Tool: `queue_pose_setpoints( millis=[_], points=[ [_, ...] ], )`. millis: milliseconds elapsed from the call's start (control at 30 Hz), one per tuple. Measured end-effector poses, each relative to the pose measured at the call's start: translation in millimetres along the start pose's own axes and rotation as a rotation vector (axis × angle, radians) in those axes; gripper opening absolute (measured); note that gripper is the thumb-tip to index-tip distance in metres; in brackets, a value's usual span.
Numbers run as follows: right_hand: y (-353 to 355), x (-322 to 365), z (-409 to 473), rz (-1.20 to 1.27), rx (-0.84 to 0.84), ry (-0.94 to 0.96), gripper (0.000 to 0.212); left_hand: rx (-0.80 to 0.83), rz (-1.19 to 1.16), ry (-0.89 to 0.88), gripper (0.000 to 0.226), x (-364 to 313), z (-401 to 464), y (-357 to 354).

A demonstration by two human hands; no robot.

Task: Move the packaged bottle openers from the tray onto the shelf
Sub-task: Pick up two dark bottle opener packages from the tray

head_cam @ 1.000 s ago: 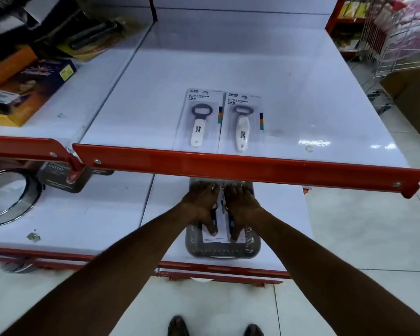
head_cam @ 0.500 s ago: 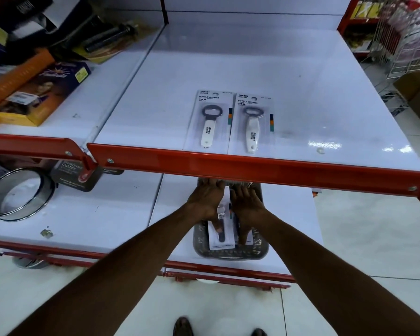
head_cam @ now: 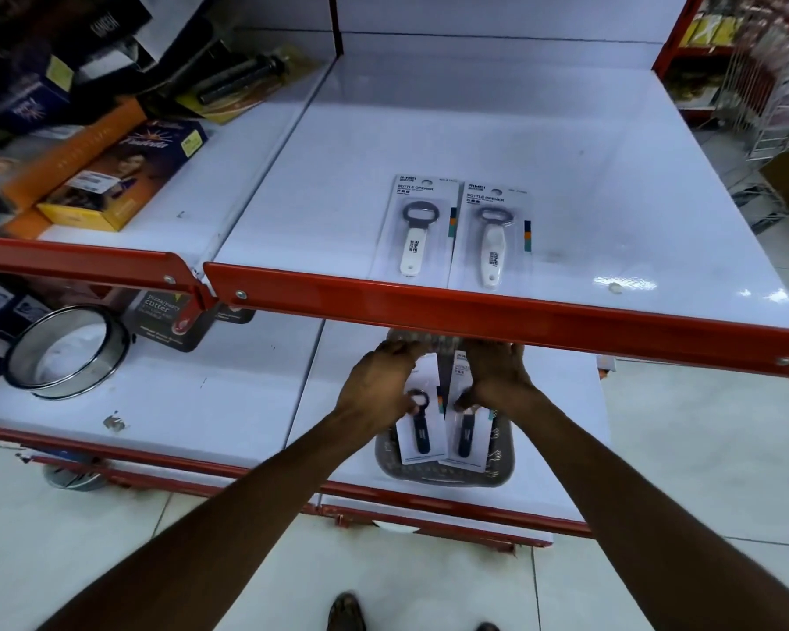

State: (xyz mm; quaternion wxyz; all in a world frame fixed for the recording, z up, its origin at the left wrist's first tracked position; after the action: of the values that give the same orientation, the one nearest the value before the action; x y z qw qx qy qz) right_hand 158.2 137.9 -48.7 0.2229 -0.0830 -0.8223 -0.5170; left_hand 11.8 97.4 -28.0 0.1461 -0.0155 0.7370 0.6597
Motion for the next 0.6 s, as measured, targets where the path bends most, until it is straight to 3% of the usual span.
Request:
queue_pose_setpoints(
  millis=[133, 233, 333, 467, 600],
  points=[
    [24.0, 14.6, -46.6, -0.018, -0.256, 0.041, 0.048, -0.029, -0.131, 0.032, 0.044, -5.1, -36.0, 19.0],
    [28.0, 19.8, -89.2, 0.236, -0.23, -0.029, 0.014, -0.053, -0.142, -0.042, 0.027, -21.5, -68.9, 43.6],
    [54.9, 30.4, -138.0, 0.469, -0.307, -0.011, 0.018, -0.179, -0.182, -0.114, 0.021, -34.7, -98.1, 85.3],
    [131.8, 62.3, -205.5, 0.505, -0.503, 0.28, 0.008, -0.281, -0.369, -0.145, 0.019, -49.8, -120.6, 162.6],
    [206.3, 85.1, -247.2, 0.676, -0.571, 0.454, 0.028, -0.319, -0.622, -0.215, 0.022, -70.6, -115.5, 235.7]
  ],
)
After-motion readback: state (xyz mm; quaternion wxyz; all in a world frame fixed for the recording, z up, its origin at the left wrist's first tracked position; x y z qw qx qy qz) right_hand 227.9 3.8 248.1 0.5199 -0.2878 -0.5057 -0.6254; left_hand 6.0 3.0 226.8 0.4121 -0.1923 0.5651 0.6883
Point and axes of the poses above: each hand's wrist, its own z-axis towards the middle knuckle, its own y-axis out of the back of the hand, x = y × z, the point moved 7 cm from there along z, towards the middle knuckle, and after that the axes turned 7 degrees about z, right-handed, at the moved point
